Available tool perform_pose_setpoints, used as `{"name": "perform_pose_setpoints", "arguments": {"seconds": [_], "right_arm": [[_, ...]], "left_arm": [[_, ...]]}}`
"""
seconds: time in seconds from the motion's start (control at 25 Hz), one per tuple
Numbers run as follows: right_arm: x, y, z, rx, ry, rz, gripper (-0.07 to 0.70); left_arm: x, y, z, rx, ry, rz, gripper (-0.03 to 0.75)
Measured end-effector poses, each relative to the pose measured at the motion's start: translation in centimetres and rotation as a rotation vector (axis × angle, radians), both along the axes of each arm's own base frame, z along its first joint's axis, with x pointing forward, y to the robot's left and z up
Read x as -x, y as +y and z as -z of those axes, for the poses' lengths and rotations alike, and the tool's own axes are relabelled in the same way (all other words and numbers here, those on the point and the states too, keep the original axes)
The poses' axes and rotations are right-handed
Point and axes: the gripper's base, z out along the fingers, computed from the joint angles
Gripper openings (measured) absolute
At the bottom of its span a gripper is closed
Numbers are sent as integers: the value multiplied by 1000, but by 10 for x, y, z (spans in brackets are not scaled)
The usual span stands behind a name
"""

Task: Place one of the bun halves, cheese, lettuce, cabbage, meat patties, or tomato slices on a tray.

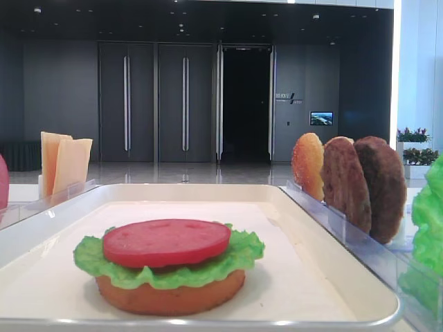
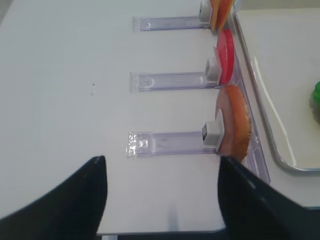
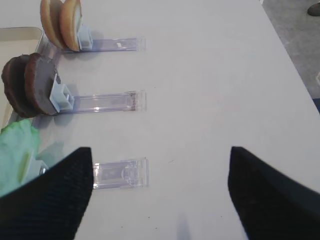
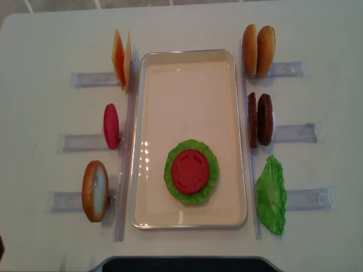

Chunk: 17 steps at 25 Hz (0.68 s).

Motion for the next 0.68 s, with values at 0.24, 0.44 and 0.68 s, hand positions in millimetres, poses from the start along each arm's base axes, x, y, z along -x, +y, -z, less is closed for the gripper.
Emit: {"name": "perform_pose_setpoints", "arguments": {"seconds": [0.24,0.44,0.68], "right_arm": [[0,0,0,0,0,0,556],[0,0,0,0,0,0,556],[0,0,0,1,0,0,556]], "left_arm": [[-13,-3,11,27,-25,22,526],[-18,-3,15,31,-44,25,512],[-18,-3,14,32,-51,26,486]]}}
